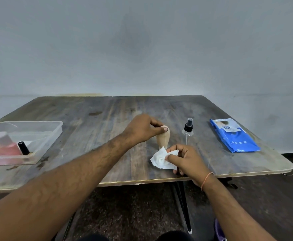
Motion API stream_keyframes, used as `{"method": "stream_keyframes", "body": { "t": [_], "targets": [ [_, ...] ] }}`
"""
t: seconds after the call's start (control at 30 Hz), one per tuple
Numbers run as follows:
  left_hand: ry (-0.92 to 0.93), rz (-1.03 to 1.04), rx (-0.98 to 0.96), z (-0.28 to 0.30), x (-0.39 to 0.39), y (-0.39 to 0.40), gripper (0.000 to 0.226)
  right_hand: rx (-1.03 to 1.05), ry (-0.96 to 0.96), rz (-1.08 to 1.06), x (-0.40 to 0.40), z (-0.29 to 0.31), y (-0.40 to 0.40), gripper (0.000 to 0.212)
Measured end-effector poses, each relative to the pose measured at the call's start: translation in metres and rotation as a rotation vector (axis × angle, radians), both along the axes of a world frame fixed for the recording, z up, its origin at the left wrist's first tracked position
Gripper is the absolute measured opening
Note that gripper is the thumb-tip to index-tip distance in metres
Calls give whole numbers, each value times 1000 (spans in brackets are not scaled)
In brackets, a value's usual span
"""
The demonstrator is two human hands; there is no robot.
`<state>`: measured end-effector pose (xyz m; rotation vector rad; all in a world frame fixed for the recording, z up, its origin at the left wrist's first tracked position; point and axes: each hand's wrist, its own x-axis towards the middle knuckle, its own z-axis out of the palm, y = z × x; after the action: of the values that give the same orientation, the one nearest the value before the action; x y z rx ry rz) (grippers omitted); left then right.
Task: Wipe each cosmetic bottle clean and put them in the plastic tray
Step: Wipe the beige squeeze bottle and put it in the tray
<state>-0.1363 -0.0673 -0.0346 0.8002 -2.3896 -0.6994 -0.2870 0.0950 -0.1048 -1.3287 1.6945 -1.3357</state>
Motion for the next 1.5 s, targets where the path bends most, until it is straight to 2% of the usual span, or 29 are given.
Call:
{"method": "stream_keyframes", "body": {
  "t": [0.17,0.3,0.63,0.8,0.9,1.07,1.2,1.27,1.37,1.43,1.5],
  "targets": [
    [140,64,140,-5,21,-10,20,-4,-6,5,0,-1,0,11],
    [293,102,294,-21,61,-22,10,-3,-19,-6,1,-1,0,12],
    [506,169,425,-57,143,-27,9,-19,-72,-2,23,9,-16,9],
    [556,157,422,-59,147,-23,11,-91,-62,-3,55,6,-52,8],
    [583,174,477,-64,145,-24,12,-159,-134,-18,72,6,-71,8],
    [597,167,568,-79,138,-25,35,-217,-223,4,74,-5,-85,18],
    [583,140,583,-80,136,-25,23,-282,-247,-37,67,-11,-88,8],
    [556,136,587,-79,136,-24,14,-333,-196,-30,66,-13,-88,9],
    [514,139,562,-79,136,-21,12,-390,-61,40,71,-14,-83,27],
    [520,139,554,-79,137,-20,13,-402,88,73,74,-14,-80,33],
    [523,142,551,-79,138,-20,13,-427,295,85,76,-14,-80,29]
  ]
}}
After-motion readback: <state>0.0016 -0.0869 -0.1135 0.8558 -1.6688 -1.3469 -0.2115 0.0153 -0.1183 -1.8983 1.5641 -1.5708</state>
